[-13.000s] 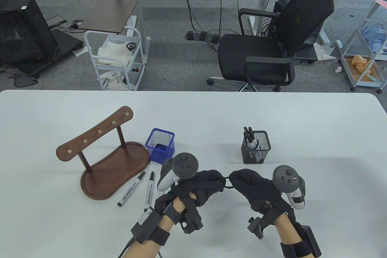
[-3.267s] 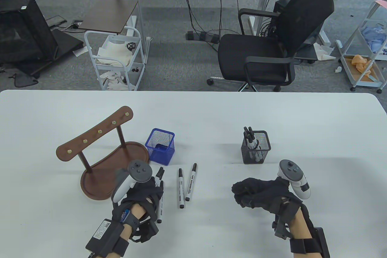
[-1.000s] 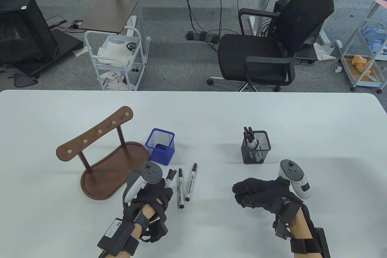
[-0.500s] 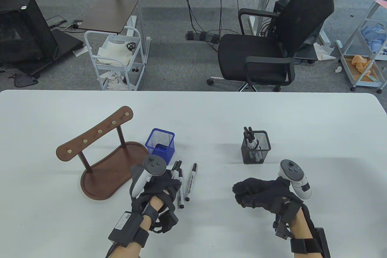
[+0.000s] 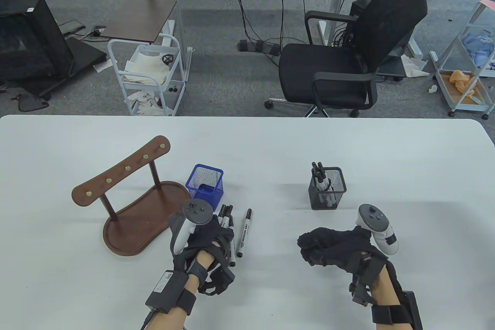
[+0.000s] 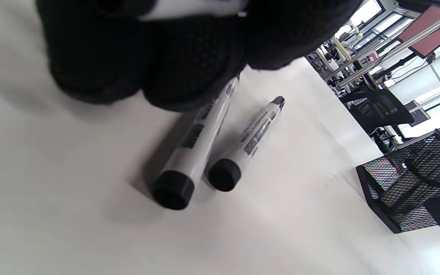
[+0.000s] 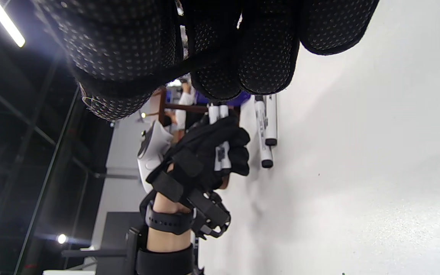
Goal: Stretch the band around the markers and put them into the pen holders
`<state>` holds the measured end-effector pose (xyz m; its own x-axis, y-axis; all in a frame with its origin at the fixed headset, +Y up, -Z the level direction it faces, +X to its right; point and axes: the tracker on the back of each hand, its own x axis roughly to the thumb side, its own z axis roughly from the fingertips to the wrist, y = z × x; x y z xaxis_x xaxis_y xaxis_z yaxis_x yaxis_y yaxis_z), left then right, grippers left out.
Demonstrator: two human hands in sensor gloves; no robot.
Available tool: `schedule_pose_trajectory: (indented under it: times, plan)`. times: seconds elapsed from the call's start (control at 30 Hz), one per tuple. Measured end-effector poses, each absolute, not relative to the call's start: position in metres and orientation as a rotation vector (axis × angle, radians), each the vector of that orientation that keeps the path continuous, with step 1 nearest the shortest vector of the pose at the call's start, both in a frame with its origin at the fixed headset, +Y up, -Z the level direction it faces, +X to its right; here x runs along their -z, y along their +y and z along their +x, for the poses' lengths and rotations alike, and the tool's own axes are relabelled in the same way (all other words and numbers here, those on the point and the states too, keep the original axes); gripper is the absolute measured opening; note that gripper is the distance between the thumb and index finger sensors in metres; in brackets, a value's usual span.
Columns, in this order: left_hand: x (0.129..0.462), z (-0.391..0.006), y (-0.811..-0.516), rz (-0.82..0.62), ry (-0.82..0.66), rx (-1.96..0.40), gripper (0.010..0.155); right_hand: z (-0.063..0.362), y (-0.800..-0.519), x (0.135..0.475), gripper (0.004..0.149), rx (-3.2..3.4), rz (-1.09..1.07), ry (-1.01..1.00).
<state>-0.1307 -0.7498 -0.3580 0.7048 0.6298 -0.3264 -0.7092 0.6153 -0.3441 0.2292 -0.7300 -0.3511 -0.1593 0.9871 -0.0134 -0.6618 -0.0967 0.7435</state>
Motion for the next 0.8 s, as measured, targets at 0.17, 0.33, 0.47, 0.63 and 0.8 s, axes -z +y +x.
schedule_pose_trajectory:
  times: [0.17, 0.33, 0.47, 0.63, 0.8]
  plan:
    - [0.360, -0.125, -0.755, -0.476, 0.187, -0.699, 0.068, 0.229, -0.730, 0.351, 0.052, -1.615, 0.603, 0.729]
    - [0.362, -0.121, -0.758, -0.458, 0.195, -0.627, 0.069, 0.230, -0.730, 0.351, 0.052, -1.614, 0.604, 0.727]
    - [0.363, -0.120, -0.757, -0.458, 0.194, -0.583, 0.069, 0.230, -0.730, 0.351, 0.051, -1.612, 0.606, 0.726]
    - [0.363, -0.119, -0.756, -0.450, 0.202, -0.523, 0.066, 0.230, -0.729, 0.351, 0.052, -1.612, 0.606, 0.726]
    - [0.362, -0.117, -0.754, -0.460, 0.208, -0.431, 0.061, 0.230, -0.730, 0.351, 0.051, -1.613, 0.606, 0.728]
